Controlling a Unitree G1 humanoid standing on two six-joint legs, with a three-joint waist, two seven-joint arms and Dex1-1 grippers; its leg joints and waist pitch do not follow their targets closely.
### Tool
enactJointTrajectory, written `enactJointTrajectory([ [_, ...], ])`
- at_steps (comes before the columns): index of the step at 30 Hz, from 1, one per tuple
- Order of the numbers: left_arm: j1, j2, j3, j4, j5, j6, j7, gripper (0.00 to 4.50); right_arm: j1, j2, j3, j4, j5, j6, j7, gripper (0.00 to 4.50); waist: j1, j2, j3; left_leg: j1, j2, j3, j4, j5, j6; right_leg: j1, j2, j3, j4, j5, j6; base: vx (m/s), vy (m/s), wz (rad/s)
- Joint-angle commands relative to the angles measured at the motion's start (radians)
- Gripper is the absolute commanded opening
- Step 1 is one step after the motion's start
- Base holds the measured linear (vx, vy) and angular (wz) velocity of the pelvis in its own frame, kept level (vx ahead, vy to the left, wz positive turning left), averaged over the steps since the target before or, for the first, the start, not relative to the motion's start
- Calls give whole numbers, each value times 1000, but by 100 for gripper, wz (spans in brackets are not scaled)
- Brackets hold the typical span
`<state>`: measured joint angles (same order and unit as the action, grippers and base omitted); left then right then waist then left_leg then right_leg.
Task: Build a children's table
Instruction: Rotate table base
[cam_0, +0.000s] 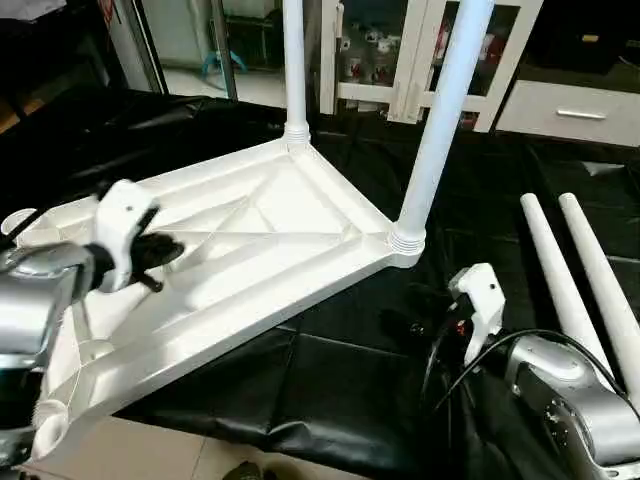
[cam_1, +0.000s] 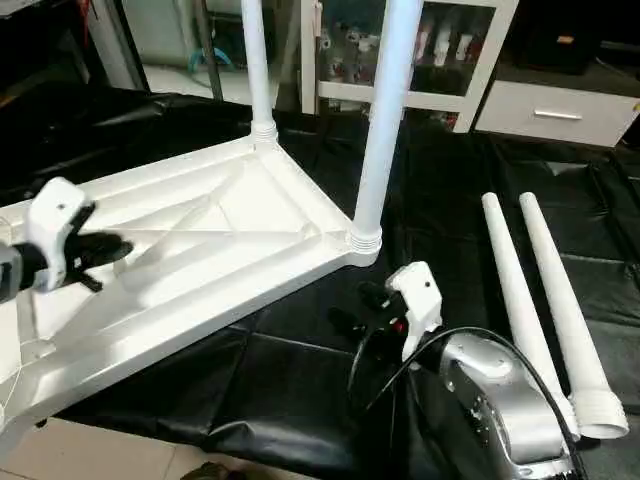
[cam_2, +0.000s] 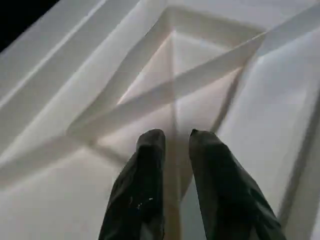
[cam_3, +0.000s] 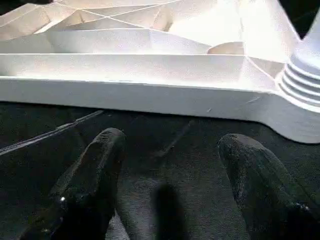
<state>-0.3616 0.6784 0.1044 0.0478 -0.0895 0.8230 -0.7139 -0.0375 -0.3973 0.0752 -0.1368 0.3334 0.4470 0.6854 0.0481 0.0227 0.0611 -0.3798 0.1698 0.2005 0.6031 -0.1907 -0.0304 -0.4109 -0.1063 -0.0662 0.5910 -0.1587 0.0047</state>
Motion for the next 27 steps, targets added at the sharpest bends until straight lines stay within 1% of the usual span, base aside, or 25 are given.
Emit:
enactJointTrajectory([
  [1, 14, 31, 24, 6, 25, 37, 42, 106, 0, -8, 1, -23, -1, 5, 5, 327, -2, 1, -62, 24, 52, -35, -93, -344, -25, 30, -40, 42, -73, -367, -158, 0, 0, 0],
  [2, 17, 34, 25, 8, 31, 41, 47, 106, 0, -8, 1, -23, -1, 5, 5, 327, -2, 1, -63, 24, 52, -36, -92, -340, -23, 30, -40, 42, -72, -362, -157, 0, 0, 0],
  [3, 27, 52, 17, 68, 87, 23, 93, 106, -3, -8, 2, -21, -3, 3, 6, 327, -4, -1, -62, 23, 50, -35, -91, -333, -16, 30, -37, 42, -75, -362, -151, 0, 0, 0],
  [5, 27, 52, 16, 71, 89, 21, 94, 106, -3, -8, 2, -21, -3, 3, 6, 327, -4, 1, -64, 23, 50, -37, -91, -330, -15, 31, -39, 42, -75, -363, -149, 0, 0, 0],
  [6, 31, 56, 6, 105, 113, 2, 120, 106, -3, -9, 6, -22, -4, 1, 7, 327, -4, 1, -64, 22, 52, -37, -92, -324, -16, 32, -39, 42, -74, -353, -152, 0, 0, 0],
  [7, 31, 56, 6, 105, 113, 2, 120, 106, -3, -9, 6, -22, -4, 1, 7, 327, -3, 2, -65, 26, 52, -37, -91, -327, -18, 29, -38, 42, -73, -340, -155, 0, 0, 0],
  [8, 28, 49, -4, 136, 123, -13, 143, 106, -4, -9, 9, -23, -6, 0, 8, 327, -2, 3, -66, 27, 52, -36, -90, -326, -18, 28, -38, 43, -73, -329, -160, 0, 0, 0],
  [9, 26, 44, -16, 148, 123, -22, 148, 106, -4, -9, 11, -23, -7, -1, 7, 327, -3, 2, -67, 25, 51, -36, -91, -323, -17, 30, -36, 43, -71, -311, -165, 0, 0, 0],
  [10, 24, 40, -24, 154, 121, -29, 149, 106, -5, -9, 12, -24, -8, -1, 6, 327, -1, 5, -68, 26, 53, -37, -92, -325, -20, 29, -36, 43, -69, -297, -168, 0, 0, 0],
  [11, 15, 25, -36, 168, 117, -38, 151, 106, -6, -8, 13, -25, -8, -1, 6, 327, -1, 4, -68, 27, 53, -37, -92, -329, -20, 29, -35, 43, -70, -295, -170, 0, 0, 0],
  [12, 4, 9, -46, 180, 111, -43, 156, 106, -7, -7, 14, -26, -7, 0, 5, 327, 2, 3, -68, 30, 54, -36, -92, -340, -26, 28, -35, 44, -69, -288, -175, 0, 0, 0],
  [13, 4, 9, -46, 180, 111, -43, 156, 106, -7, -7, 14, -26, -7, 0, 5, 327, 5, 2, -70, 32, 54, -35, -91, -339, -28, 28, -36, 45, -68, -272, -182, 0, 0, 0],
  [14, -11, -8, -55, 200, 108, -59, 160, 106, -8, -7, 15, -26, -8, 0, 4, 327, 5, -4, -70, 29, 54, -34, -91, -333, -25, 29, -36, 45, -68, -267, -184, 0, 0, 0],
  [15, -53, -51, -86, 257, 114, -99, 158, 106, -12, -4, 17, -24, -10, -2, 2, 327, 11, 0, -71, 32, 53, -33, -90, -329, -24, 28, -37, 45, -69, -269, -183, 0, 0, 0],
  [16, -60, -57, -90, 264, 115, -105, 157, 106, -13, -4, 17, -24, -10, -2, 2, 327, 11, -2, -69, 31, 51, -33, -90, -332, -24, 27, -36, 45, -71, -274, -180, 0, 0, 0],
  [17, -95, -93, -106, 304, 117, -131, 160, 106, -16, -3, 18, -21, -12, -4, 2, 327, 12, -2, -69, 32, 52, -33, -90, -338, -25, 27, -37, 46, -73, -282, -178, 0, 0, 0],
  [18, -121, -117, -121, 328, 121, -147, 158, 106, -19, -3, 18, -19, -13, -6, 1, 327, 14, -5, -70, 32, 51, -32, -89, -337, -28, 28, -38, 46, -73, -285, -176, 0, 0, 0],
  [20, -163, -159, -139, 361, 118, -161, 153, 106, -23, -4, 17, -18, -14, -7, -1, 327, 16, -7, -71, 31, 52, -32, -89, -331, -25, 30, -40, 47, -73, -290, -171, 0, 0, 0],
  [22, -199, -200, -154, 386, 112, -168, 149, 106, -25, -4, 15, -18, -13, -8, -3, 327, 22, -3, -73, 34, 54, -32, -87, -321, -28, 29, -42, 47, -74, -287, -174, 0, 0, 0],
  [23, -200, -203, -155, 388, 112, -169, 149, 106, -25, -4, 15, -18, -13, -8, -3, 327, 23, -4, -72, 33, 54, -31, -86, -318, -27, 29, -41, 47, -74, -282, -176, 0, 0, 0],
  [24, -252, -275, -181, 434, 108, -188, 156, 106, -27, 0, 14, -20, -15, -9, -12, 327, 25, -2, -71, 29, 53, -30, -87, -313, -24, 31, -41, 48, -77, -283, -176, 0, 0, 0],
  [25, -252, -275, -181, 434, 108, -188, 156, 106, -27, 0, 14, -20, -15, -9, -12, 327, 37, -2, -76, 39, 55, -30, -84, -312, -28, 26, -41, 47, -75, -273, -176, 0, 0, 0],
  [26, -277, -311, -191, 464, 104, -202, 158, 106, -27, 3, 15, -22, -16, -8, -16, 327, 36, -7, -73, 32, 55, -30, -86, -306, -25, 30, -40, 48, -73, -256, -183, 0, 0, 0],
  [27, -305, -353, -200, 503, 104, -225, 163, 106, -26, 7, 16, -26, -19, -7, -20, 327, 38, -7, -73, 30, 54, -28, -85, -301, -22, 31, -40, 48, -75, -259, -181, 0, 0, 0],
])
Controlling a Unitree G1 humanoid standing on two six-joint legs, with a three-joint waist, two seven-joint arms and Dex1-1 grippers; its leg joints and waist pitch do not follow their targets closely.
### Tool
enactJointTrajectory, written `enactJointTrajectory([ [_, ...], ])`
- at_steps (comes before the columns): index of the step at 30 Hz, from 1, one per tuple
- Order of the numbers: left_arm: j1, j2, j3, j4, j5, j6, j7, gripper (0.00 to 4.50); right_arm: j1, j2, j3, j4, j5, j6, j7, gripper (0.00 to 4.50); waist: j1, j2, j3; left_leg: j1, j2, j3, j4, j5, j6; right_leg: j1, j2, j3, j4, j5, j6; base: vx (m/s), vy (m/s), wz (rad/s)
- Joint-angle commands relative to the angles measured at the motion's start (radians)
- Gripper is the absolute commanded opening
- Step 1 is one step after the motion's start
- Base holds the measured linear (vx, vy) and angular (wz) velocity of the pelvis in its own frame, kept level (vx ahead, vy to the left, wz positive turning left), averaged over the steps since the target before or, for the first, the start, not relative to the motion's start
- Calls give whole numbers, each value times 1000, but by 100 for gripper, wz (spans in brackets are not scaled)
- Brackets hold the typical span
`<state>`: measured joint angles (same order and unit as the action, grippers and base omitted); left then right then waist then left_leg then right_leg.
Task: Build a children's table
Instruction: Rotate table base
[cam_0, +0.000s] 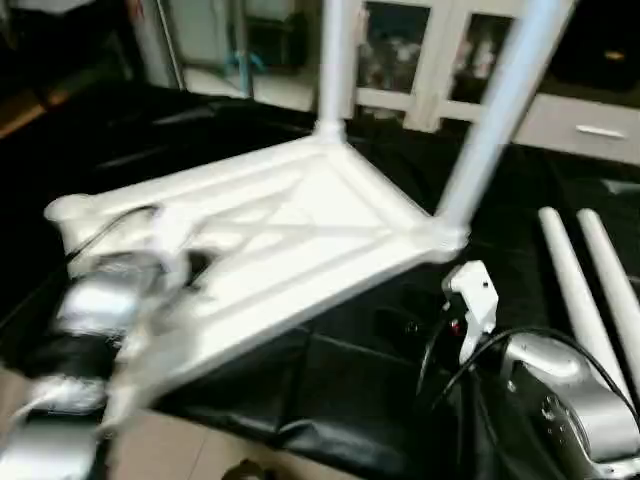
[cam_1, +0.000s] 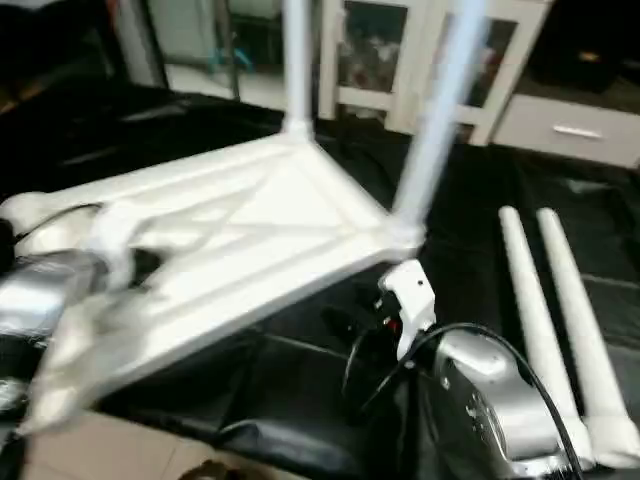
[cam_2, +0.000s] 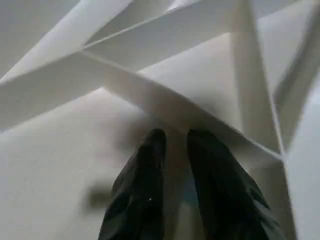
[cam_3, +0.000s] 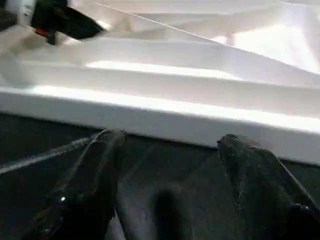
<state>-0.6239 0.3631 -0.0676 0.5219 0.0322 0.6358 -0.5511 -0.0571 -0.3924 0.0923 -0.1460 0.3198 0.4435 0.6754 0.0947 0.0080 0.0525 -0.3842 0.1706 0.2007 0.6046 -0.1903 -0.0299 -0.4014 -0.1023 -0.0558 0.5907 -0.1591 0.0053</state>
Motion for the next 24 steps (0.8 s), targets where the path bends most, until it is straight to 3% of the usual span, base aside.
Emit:
enactJointTrajectory([
  [1, -42, -38, -28, 29, -18, -38, 1, 106, -6, 2, -1, -17, -5, -4, -10, 327, -6, 9, -67, 38, 53, -30, -85, -299, -25, 22, -45, 37, -73, -255, -181, 0, 0, 0],
  [4, -100, -137, -34, 128, -19, -104, 27, 106, -3, 9, 2, -25, -9, -2, -18, 327, -8, 4, -68, 24, 51, -32, -85, -271, -11, 33, -48, 36, -73, -239, -176, 0, 0, 0],
  [7, -156, -232, -3, 243, -18, -286, 130, 106, -3, 15, 4, -29, -10, 0, -27, 327, -8, -3, -72, 18, 51, -34, -81, -241, 15, 41, -51, 35, -72, -202, -180, 0, 0, 0],
  [10, -175, -247, 12, 267, -22, -333, 162, 106, -1, 18, 8, -36, -10, 4, -31, 327, -9, -3, -75, 14, 54, -36, -79, -199, 39, 46, -52, 33, -64, -153, -196, 0, 0, 0],
  [14, -175, -231, 24, 237, -32, -370, 143, 106, 4, 17, 12, -42, -11, 3, -30, 327, -18, -4, -73, 14, 54, -35, -78, -196, 53, 46, -52, 31, -65, -163, -203, 0, 0, 0],
  [18, -117, -161, 14, 95, -61, -420, -26, 106, 11, 12, 4, -47, -10, 5, -29, 327, -26, 0, -72, 17, 59, -35, -81, -190, 48, 44, -49, 33, -61, -153, -222, 0, 0, 0],
  [19, -93, -139, 8, 38, -82, -401, -91, 124, 12, 11, 2, -48, -9, 5, -29, 327, -27, 0, -71, 19, 60, -33, -82, -194, 44, 44, -50, 34, -59, -152, -229, 0, 0, 0],
  [20, -15, -46, -36, -131, -143, -344, -275, 141, 11, 6, -4, -50, -4, 6, -23, 327, -27, 1, -69, 21, 60, -32, -83, -196, 41, 40, -49, 35, -59, -160, -233, 0, 0, 0],
  [21, 0, -26, -45, -165, -155, -328, -309, 141, 11, 5, -5, -50, -3, 7, -22, 327, -24, 3, -74, 21, 68, -39, -87, -188, 32, 48, -59, 35, -49, -153, -237, 0, 0, 0],
  [23, 94, 113, -99, -374, -242, -229, -495, 155, 12, -19, -9, -67, 16, 21, 12, 327, -35, 7, -66, 23, 64, -32, -92, -214, 22, 36, -44, 35, -52, -168, -235, 0, 0, 0],
  [24, 104, 129, -103, -396, -254, -215, -511, 169, 12, -25, -9, -71, 21, 25, 20, 327, -38, 11, -65, 27, 65, -32, -94, -238, 8, 35, -43, 37, -50, -184, -234, 0, 0, 0],
])
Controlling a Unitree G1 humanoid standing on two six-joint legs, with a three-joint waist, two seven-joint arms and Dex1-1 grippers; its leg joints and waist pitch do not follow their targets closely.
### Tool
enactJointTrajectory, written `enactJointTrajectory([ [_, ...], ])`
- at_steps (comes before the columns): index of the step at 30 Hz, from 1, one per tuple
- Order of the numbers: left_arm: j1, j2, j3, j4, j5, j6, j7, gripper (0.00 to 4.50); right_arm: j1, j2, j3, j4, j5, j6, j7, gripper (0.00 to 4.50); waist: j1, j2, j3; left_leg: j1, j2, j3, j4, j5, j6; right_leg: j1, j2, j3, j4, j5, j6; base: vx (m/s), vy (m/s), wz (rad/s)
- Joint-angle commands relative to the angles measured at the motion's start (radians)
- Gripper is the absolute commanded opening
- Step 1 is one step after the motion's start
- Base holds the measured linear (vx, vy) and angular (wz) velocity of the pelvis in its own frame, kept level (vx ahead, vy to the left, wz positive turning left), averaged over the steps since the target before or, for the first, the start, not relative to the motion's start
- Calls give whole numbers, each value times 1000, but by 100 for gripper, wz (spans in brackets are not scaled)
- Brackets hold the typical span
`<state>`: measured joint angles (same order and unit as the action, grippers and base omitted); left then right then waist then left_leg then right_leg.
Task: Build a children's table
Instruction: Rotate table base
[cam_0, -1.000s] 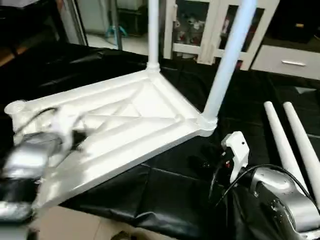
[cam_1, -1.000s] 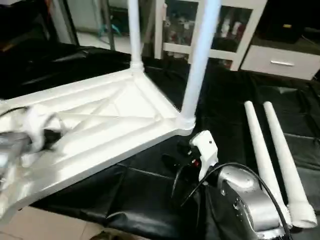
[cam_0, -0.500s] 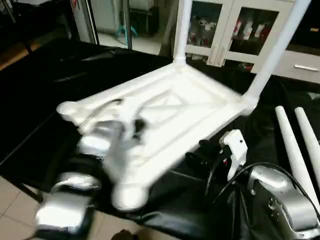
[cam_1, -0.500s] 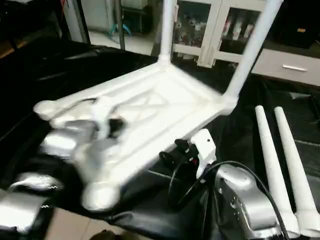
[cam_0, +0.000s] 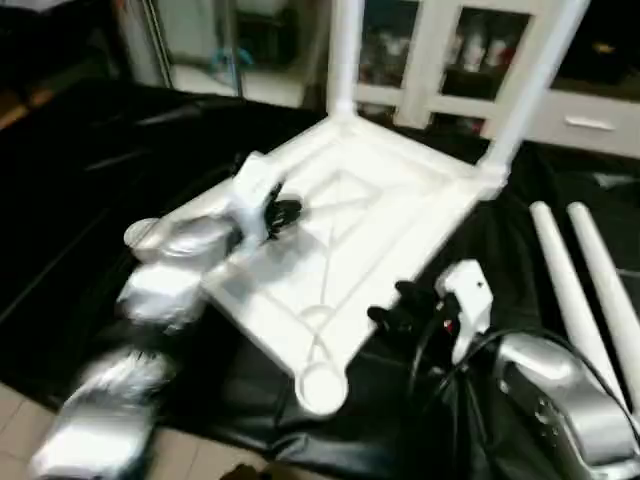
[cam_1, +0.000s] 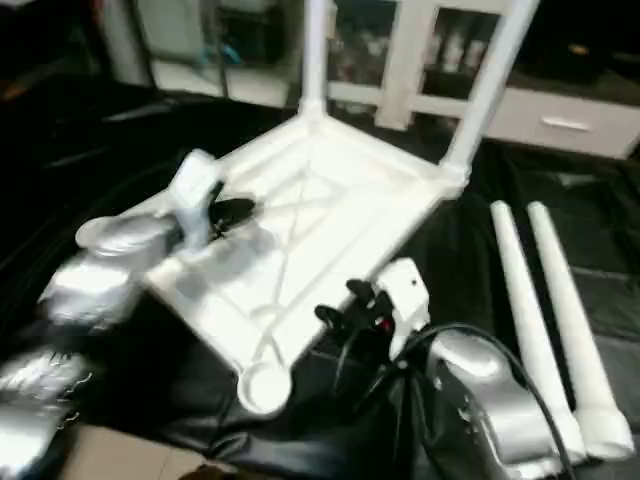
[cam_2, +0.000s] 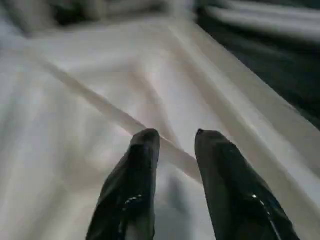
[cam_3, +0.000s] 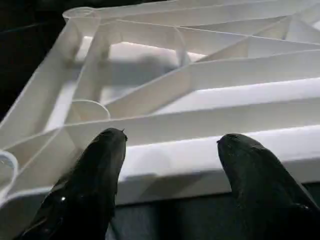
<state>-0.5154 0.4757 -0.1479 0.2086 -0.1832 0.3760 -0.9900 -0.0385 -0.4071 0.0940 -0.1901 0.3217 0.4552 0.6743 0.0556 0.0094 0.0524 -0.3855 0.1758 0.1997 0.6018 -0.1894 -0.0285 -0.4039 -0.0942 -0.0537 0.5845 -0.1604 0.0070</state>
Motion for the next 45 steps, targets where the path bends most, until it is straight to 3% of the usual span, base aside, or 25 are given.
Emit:
enactJointTrajectory([
  [1, 29, 74, -42, -162, -72, 82, -128, 169, -3, -38, -10, -47, 34, 27, 56, 327, -1, 1, -60, 33, 57, -27, -93, -286, -8, 33, -47, 36, -49, -226, -229, 0, 0, 0],
  [2, 29, 74, -42, -162, -72, 82, -128, 186, -3, -38, -10, -47, 34, 27, 56, 327, 3, 9, -55, 39, 59, -25, -95, -322, -20, 27, -46, 39, -55, -269, -219, 0, 0, 0],
  [3, 53, 118, -60, -218, -87, 105, -166, 188, 2, -67, -8, -66, 44, 37, 88, 327, 4, 9, -54, 44, 57, -24, -95, -341, -29, 23, -46, 39, -58, -291, -213, 0, 0, 0],
  [4, 100, 194, -99, -316, -93, 117, -218, 191, 16, -158, -8, -128, 76, 73, 179, 327, 9, 7, -53, 46, 59, -27, -97, -361, -41, 24, -47, 41, -60, -316, -197, 0, 0, 0],
  [5, 112, 211, -107, -340, -93, 119, -230, 200, 20, -182, -9, -144, 85, 82, 201, 327, 11, 5, -53, 42, 61, -33, -99, -362, -43, 34, -48, 41, -56, -314, -186, 0, 0, 0],
  [6, 133, 234, -120, -381, -83, 114, -249, 200, 26, -237, -16, -184, 108, 108, 250, 327, 10, 3, -48, 37, 61, -31, -103, -352, -36, 32, -46, 46, -56, -319, -168, 0, 0, 0],
  [8, 139, 236, -124, -389, -72, 108, -249, 224, 29, -256, -20, -199, 120, 122, 266, 327, 9, 6, -45, 47, 58, -27, -100, -391, -43, 21, -48, 50, -66, -375, -161, 0, 0, 0],
  [11, 171, 256, -161, -439, -19, 67, -268, 224, 57, -381, -29, -291, 172, 180, 368, 327, 9, -2, -45, 41, 58, -35, -101, -412, -49, 31, -52, 52, -74, -440, -129, 0, 0, 0],
  [13, 175, 260, -188, -439, 14, 38, -268, 224, 70, -413, -29, -319, 178, 189, 388, 327, 6, -2, -42, 38, 55, -37, -100, -417, -43, 28, -54, 52, -81, -499, -108, 0, 0, 0],
  [15, 169, 260, -226, -414, 65, 1, -249, 224, 74, -420, -29, -335, 183, 197, 384, 327, 2, 1, -41, 42, 53, -41, -98, -445, -48, 21, -55, 51, -90, -566, -88, 0, 0, 0],
  [20, 158, 296, -292, -358, 160, -63, -240, 224, 79, -435, -30, -373, 207, 226, 370, 327, -9, -1, -44, 39, 50, -49, -99, -465, -54, 21, -50, 46, -92, -578, -70, 0, 0, 0],
  [21, 147, 307, -310, -326, 203, -96, -242, 224, 83, -443, -32, -388, 217, 236, 369, 327, -10, 1, -46, 41, 50, -48, -98, -463, -54, 20, -49, 47, -89, -563, -70, 0, 0, 0],
  [28, 106, 297, -334, -234, 265, -153, -226, 224, 84, -452, -29, -394, 209, 238, 369, 327, -14, 3, -49, 47, 51, -44, -95, -468, -56, 16, -49, 48, -84, -493, -114, 0, 0, 0],
  [29, 101, 293, -336, -223, 267, -160, -222, 187, 83, -451, -28, -394, 209, 238, 367, 327, -13, 2, -51, 44, 52, -44, -95, -455, -54, 19, -49, 49, -80, -466, -125, 0, 0, 0],
  [32, 77, 271, -344, -174, 292, -196, -193, 182, 78, -452, -26, -402, 212, 246, 355, 327, -13, 4, -52, 43, 53, -40, -94, -433, -50, 22, -48, 50, -76, -409, -149, 0, 0, 0],
  [34, 66, 243, -343, -137, 304, -218, -170, 152, 79, -451, -25, -406, 213, 249, 349, 327, -11, 6, -55, 42, 53, -38, -93, -402, -46, 26, -49, 50, -70, -357, -168, 0, 0, 0],
  [40, 67, 201, -338, -85, 301, -221, -147, 117, 83, -449, -21, -396, 200, 235, 344, 327, -5, 6, -54, 43, 53, -38, -92, -410, -44, 28, -51, 50, -72, -385, -167, 0, 0, 0],
  [45, 68, 167, -313, -58, 295, -144, -110, 88, 74, -445, -15, -387, 192, 231, 336, 327, -14, -1, -51, 36, 50, -43, -91, -417, -38, 31, -55, 47, -79, -479, -136, 0, 0, 0],
])
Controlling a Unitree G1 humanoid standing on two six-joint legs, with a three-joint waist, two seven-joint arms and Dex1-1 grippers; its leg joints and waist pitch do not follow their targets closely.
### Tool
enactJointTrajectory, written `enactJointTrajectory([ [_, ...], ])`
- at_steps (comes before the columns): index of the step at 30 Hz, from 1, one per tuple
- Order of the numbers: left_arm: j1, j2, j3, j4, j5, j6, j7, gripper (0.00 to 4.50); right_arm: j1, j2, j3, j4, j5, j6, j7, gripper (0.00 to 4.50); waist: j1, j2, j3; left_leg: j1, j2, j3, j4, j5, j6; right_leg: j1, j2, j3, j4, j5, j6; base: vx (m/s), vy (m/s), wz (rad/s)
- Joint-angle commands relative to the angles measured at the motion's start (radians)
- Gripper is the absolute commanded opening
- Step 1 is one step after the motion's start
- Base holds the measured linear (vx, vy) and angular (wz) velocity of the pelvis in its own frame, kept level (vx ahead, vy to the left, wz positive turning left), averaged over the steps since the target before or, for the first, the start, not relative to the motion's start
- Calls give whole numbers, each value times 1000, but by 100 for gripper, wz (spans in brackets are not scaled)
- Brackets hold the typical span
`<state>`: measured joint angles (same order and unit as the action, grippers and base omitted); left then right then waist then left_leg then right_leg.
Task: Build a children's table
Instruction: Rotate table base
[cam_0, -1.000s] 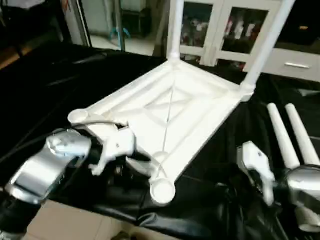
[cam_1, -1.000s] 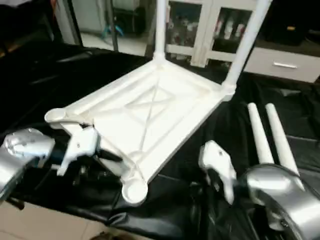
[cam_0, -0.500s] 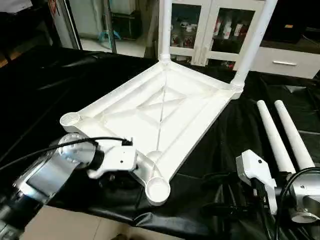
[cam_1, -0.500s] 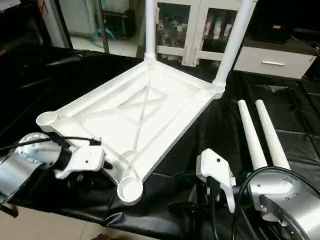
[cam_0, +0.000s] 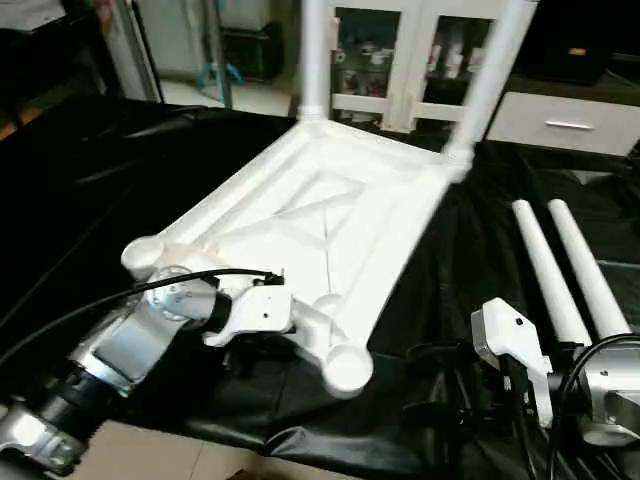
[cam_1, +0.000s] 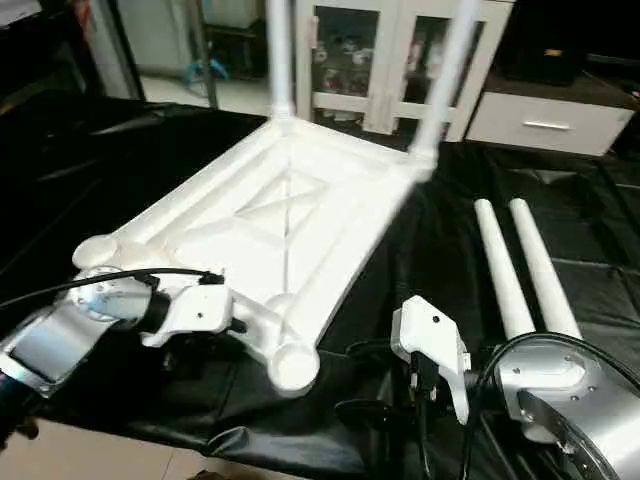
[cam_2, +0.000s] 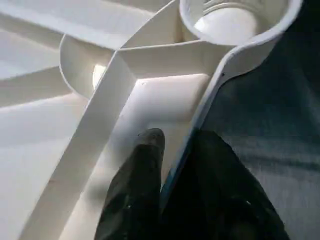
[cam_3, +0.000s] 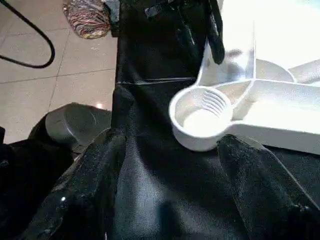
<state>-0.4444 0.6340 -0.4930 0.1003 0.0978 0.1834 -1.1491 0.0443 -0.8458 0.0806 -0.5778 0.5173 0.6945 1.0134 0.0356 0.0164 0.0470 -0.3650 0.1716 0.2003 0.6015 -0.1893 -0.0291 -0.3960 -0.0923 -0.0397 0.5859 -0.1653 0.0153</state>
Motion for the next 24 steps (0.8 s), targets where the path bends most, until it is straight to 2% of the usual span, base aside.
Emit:
enactJointTrajectory([
  [1, -3, 5, 35, 58, 20, 63, 57, 84, -13, -4, 2, 4, -5, -9, -5, 327, 4, -8, -45, 14, 53, -45, -91, -419, -36, 23, -57, 32, -82, -492, -137, 0, 0, 0],
  [5, 22, -27, 62, 64, 22, 174, 101, 69, -29, 14, 22, 27, -31, -28, -26, 327, -11, -8, -42, 8, 48, -54, -90, -443, -40, 23, -58, 23, -93, -606, -88, -9, 2, -6],
  [6, 24, -30, 62, 66, 27, 185, 110, 68, -32, 17, 24, 32, -37, -32, -30, 327, -16, -8, -38, 9, 45, -57, -89, -465, -41, 21, -57, 17, -102, -652, -69, 0, 0, 0],
  [7, 26, -34, 61, 69, 34, 203, 123, 67, -37, 23, 27, 41, -46, -37, -38, 327, -20, -7, -37, 16, 43, -61, -87, -491, -41, 16, -57, 11, -110, -699, -51, 0, 0, 0],
  [8, 29, -41, 63, 73, 38, 217, 137, 65, -42, 28, 29, 48, -53, -41, -46, 327, -25, -8, -38, 15, 41, -63, -85, -496, -42, 19, -57, 7, -111, -705, -45, 0, 0, 0],
  [9, 41, -80, 82, 83, 41, 290, 205, 65, -65, 62, 37, 84, -90, -59, -93, 327, -38, -5, -36, 10, 41, -69, -88, -513, -44, 22, -55, -1, -113, -704, -43, -35, 22, -19],
  [10, 44, -90, 87, 86, 40, 310, 220, 60, -72, 71, 39, 95, -99, -65, -106, 327, -49, -1, -33, 11, 37, -77, -86, -552, -49, 20, -54, -16, -122, -731, -32, -35, 22, -19],
  [11, 50, -123, 109, 92, 38, 364, 272, 56, -89, 94, 41, 122, -120, -72, -142, 327, -57, 0, -32, 16, 37, -82, -85, -579, -50, 20, -52, -24, -125, -735, -27, -43, 31, -19],
  [12, 51, -138, 120, 96, 38, 386, 296, 53, -97, 104, 42, 134, -127, -73, -157, 327, -77, 2, -29, 8, 38, -93, -90, -629, -51, 35, -49, -50, -134, -733, -11, -50, 34, -21],
  [13, 54, -159, 132, 101, 48, 417, 337, 51, -109, 124, 40, 157, -142, -72, -190, 327, -87, 21, -20, 20, 49, -107, -109, -743, -55, 45, -32, -86, -142, -705, 1, -50, 34, -21],
  [14, 55, -164, 135, 102, 51, 421, 346, 51, -112, 129, 40, 163, -146, -71, -199, 327, -97, 29, -14, 6, 63, -117, -136, -813, -60, 69, -23, -98, -112, -622, -10, -88, 31, -19],
  [15, 57, -174, 139, 103, 56, 429, 366, 47, -121, 141, 39, 178, -156, -71, -218, 327, -48, 44, -13, -97, 84, -114, -219, -949, -85, 164, -16, -74, 107, -255, -54, -101, 12, -10],
  [16, 58, -183, 142, 103, 57, 425, 378, 43, -128, 150, 37, 189, -161, -72, -233, 327, -39, 26, -19, -59, 74, -90, -225, -926, -37, 126, -7, -32, 122, -204, -35, -101, 12, -10],
  [17, 59, -199, 146, 103, 57, 419, 400, 40, -139, 168, 36, 209, -170, -75, -257, 327, -62, -17, -38, -17, 52, -95, -165, -790, -32, 107, -34, 17, 85, -416, 6, -31, -58, -9],
  [18, 57, -214, 149, 102, 56, 424, 413, 36, -150, 182, 34, 227, -178, -74, -280, 327, -54, -63, -28, 64, -32, -81, 76, -382, -61, -34, -135, 19, -154, -1094, 34, 52, -86, -20],
  [19, 55, -224, 152, 101, 55, 430, 421, 32, -157, 191, 33, 238, -183, -73, -294, 327, -42, -48, -44, -47, -21, -121, 61, -96, -26, 73, -157, 62, -99, -981, -3, 52, -86, -20],
  [20, 51, -239, 153, 103, 49, 407, 430, 30, -170, 209, 30, 261, -201, -71, -324, 327, -21, -21, -45, -41, 9, -119, -23, -98, -45, 67, -104, 20, -70, -755, -50, 88, -27, -35],
  [21, 49, -251, 154, 103, 45, 392, 438, 28, -181, 222, 30, 279, -215, -71, -346, 327, -19, -15, -53, -24, 22, -117, -39, -127, -31, 49, -74, 14, -55, -580, -79, 0, 0, 0],
  [22, 43, -257, 144, 107, 46, 360, 438, 28, -192, 238, 28, 297, -225, -66, -370, 327, -34, -7, -53, -21, 31, -117, -52, -173, -17, 54, -48, 4, -32, -350, -152, 0, 0, 0],
  [23, 40, -260, 138, 109, 47, 341, 438, 23, -198, 247, 27, 307, -230, -63, -384, 327, -37, -8, -51, -22, 33, -115, -59, -206, -8, 58, -48, 1, -33, -322, -173, 0, 0, 0],
  [24, 37, -263, 134, 111, 45, 332, 441, 16, -203, 255, 27, 315, -238, -58, -399, 327, -38, 0, -55, -23, 34, -111, -59, -238, 0, 64, -57, 2, -34, -304, -207, 0, 0, 0],
])
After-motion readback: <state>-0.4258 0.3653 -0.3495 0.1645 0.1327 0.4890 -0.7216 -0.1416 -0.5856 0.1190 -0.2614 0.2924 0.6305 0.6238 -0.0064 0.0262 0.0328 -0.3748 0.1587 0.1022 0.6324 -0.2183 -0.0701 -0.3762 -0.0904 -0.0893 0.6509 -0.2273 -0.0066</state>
